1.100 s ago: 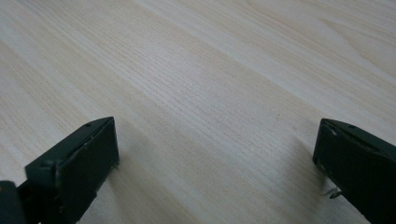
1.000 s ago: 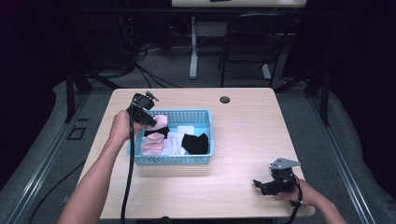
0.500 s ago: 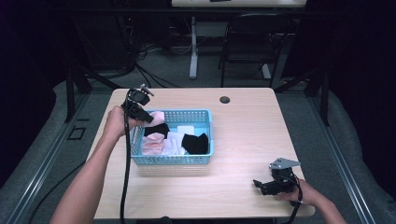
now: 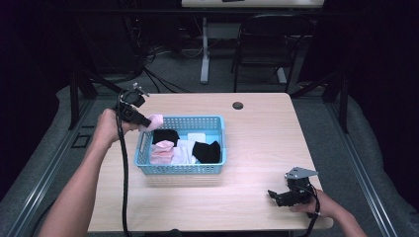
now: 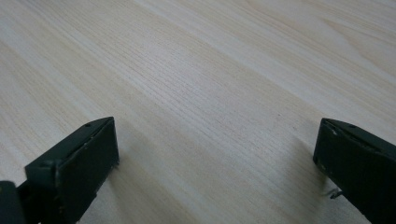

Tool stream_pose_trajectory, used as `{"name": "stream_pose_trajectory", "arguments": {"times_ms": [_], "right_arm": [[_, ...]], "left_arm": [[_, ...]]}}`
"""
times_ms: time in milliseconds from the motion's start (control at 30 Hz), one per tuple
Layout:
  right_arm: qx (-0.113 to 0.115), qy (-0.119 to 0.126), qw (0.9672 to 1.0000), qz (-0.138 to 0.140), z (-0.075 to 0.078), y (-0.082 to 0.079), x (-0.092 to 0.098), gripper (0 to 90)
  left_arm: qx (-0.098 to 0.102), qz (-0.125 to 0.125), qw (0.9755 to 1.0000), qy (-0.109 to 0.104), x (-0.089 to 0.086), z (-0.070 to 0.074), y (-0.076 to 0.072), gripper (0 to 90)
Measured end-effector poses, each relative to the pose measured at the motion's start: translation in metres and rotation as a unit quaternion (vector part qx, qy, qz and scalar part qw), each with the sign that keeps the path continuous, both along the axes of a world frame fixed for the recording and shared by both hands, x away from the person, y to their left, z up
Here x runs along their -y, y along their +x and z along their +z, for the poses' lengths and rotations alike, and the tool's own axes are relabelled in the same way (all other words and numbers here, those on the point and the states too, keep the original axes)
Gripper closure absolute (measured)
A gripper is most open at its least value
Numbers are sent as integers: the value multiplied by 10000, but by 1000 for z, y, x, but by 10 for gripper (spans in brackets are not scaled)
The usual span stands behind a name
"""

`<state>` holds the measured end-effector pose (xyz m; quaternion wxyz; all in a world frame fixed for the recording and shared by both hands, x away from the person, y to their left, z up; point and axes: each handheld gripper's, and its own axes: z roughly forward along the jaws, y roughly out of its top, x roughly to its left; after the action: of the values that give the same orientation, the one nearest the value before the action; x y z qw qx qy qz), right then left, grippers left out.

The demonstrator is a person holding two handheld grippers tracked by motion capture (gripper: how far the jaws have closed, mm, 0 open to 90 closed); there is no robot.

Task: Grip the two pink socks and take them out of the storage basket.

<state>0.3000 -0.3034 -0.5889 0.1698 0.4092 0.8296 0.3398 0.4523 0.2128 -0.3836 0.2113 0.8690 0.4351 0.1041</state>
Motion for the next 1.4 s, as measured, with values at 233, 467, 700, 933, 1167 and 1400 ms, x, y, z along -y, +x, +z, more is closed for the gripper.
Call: {"name": "stream_pose_trajectory", "arguments": {"times_ms": [233,467,700,933,1167,1400], "right_arm": [[-8,13,10000,7,0,0,0,0],[16,-15,10000,-6,0,0,0,0],[4,26,10000,-9,0,0,0,0],[4,27,10000,-10,0,0,0,0],[3,26,10000,-9,0,0,0,0],[4,28,10000,-7,0,0,0,0]], "left_arm": [[69,202,9998,-25,-25,9,-5,844],[68,429,9991,7,-46,11,-16,844],[40,853,9963,-45,-81,2,-23,844],[11,1217,9925,-78,-104,-5,-28,844],[-226,1549,9877,0,-125,-36,-33,844],[-410,1756,9836,-42,-137,-63,-35,843]]}}
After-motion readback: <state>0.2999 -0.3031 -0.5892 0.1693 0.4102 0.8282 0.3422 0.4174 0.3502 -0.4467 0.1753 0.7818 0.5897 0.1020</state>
